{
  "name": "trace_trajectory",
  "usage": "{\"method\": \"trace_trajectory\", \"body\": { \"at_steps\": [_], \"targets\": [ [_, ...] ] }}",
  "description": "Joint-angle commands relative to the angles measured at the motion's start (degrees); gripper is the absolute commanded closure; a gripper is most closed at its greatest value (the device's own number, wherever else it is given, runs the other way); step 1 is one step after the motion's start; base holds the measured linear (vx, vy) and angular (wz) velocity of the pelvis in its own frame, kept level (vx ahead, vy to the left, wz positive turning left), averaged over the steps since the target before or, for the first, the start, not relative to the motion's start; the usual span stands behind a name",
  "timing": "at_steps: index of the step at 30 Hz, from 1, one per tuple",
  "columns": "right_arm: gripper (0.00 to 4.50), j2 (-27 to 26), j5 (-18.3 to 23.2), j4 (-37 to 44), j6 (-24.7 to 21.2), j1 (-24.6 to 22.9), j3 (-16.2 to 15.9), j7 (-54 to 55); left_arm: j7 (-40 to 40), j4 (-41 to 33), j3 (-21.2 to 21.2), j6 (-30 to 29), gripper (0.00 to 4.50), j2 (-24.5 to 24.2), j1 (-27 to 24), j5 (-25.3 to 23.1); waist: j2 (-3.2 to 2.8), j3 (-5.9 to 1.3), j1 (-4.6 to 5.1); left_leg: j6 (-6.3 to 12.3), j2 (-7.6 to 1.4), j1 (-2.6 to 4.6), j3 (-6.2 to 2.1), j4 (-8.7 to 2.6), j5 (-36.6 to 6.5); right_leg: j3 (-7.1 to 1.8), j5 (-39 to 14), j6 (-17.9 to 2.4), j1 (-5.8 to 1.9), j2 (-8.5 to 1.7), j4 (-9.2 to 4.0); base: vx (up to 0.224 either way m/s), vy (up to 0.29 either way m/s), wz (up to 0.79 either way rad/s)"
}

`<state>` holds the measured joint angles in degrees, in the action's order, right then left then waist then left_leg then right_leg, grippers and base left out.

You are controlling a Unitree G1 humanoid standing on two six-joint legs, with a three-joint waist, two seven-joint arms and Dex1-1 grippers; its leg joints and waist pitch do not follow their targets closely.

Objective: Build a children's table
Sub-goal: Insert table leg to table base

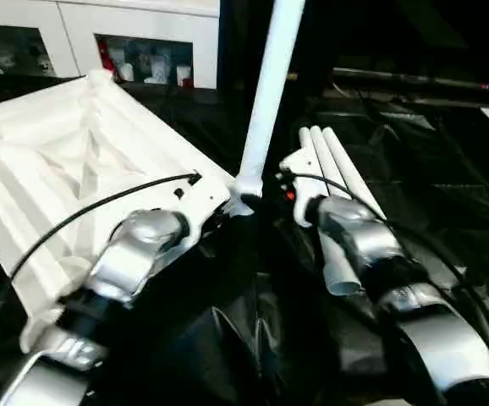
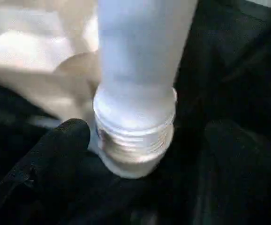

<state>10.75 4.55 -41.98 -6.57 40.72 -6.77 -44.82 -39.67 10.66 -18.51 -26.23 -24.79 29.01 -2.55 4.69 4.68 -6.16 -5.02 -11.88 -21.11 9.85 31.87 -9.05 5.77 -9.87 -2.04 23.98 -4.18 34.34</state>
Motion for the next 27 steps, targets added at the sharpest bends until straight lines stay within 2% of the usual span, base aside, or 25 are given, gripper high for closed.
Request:
{"method": "trace_trajectory", "body": {
  "at_steps": [1,3,6,8,10,13,14,27],
  "targets": [
    [0.02,2.49,1.49,5.43,-0.92,-1.99,-1.03,-6.05,-5.29,-2.96,-2.23,5.16,4.5,-1.39,-1.69,0.88,-1.09,-4.78,-0.36,3.52,-1.72,0.79,0.0,-2.63,-5.89,-3.56,1.17,-12.32,-4.35,-4.16,-2.3,0.0,0.0,0.0],
    [0.02,2.95,1.7,6.27,-1.12,-2.49,-1.05,-6.85,-6.3,-3.4,-2.29,6.06,4.5,-1.79,-2.08,1.28,-1.1,-4.56,-0.48,2.82,-1.71,0.8,0.02,-2.8,-7.56,-3.61,-2.37,-11.99,-4.18,-4.21,-2.59,0.0,0.0,0.0],
    [0.02,4.45,2.05,7.72,-1.28,-3.66,-0.33,-7.32,-8.72,-5.47,-2.13,5.05,4.5,-3.25,-3.35,2.49,-1.22,-4.15,-0.45,0.62,-1.9,1.03,-0.08,-3.02,-12.19,-3.69,-10.35,-10.98,-3.64,-4.34,-3.22,0.0,0.0,0.0],
    [0.02,5.88,2.7,11.54,-2.24,-5.56,-0.29,-8.48,-9.71,-6.77,-1.91,5.57,4.5,-4.47,-4.45,2.65,-1.07,-3.94,-0.67,-0.15,-1.88,1.42,-0.05,-3.1,-14.96,-3.78,-15.21,-9.27,-3.32,-4.33,-3.88,0.0,0.0,0.0],
    [0.02,6.33,3.21,13.6,-3.04,-6.43,-0.46,-9.47,-10.33,-7.5,-1.78,5.74,4.5,-4.97,-4.95,2.94,-0.95,-3.98,-0.75,-0.1,-1.88,1.3,-0.18,-3.16,-14.91,-3.8,-16.3,-8.31,-3.4,-4.31,-3.84,0.0,0.0,0.0],
    [0.02,7.37,3.88,16.91,-4.67,-7.89,-1.23,-12.27,-11.78,-8.8,-1.49,6.16,4.5,-5.73,-5.78,3.48,-0.73,-4.2,-0.79,0.05,-1.75,0.8,-0.28,-3.04,-13.12,-3.75,-15.26,-7.96,-3.73,-4.26,-3.58,0.0,0.0,0.0],
    [0.02,8.93,3.18,18.69,-4.95,-9.24,-3.12,-15.51,-12.96,-10.24,-1.31,6.04,4.5,-6.38,-6.5,3.92,-0.74,-4.22,-0.79,0.33,-1.77,0.84,-0.27,-2.98,-12.63,-3.71,-15.03,-7.98,-3.63,-4.26,-3.56,0.0,0.0,0.0],
    [0.02,7.92,0.62,16.18,-3.04,-8.56,-4.85,-13.04,-14.21,-13.56,-2.15,4.83,4.5,-6.05,-7.52,4.25,-0.77,-4.69,-1.12,0.85,-1.6,0.72,-0.17,-2.44,-8.71,-3.64,-7.37,-10.23,-3.87,-4.05,-2.46,0.0,0.0,0.0]
  ]
}}
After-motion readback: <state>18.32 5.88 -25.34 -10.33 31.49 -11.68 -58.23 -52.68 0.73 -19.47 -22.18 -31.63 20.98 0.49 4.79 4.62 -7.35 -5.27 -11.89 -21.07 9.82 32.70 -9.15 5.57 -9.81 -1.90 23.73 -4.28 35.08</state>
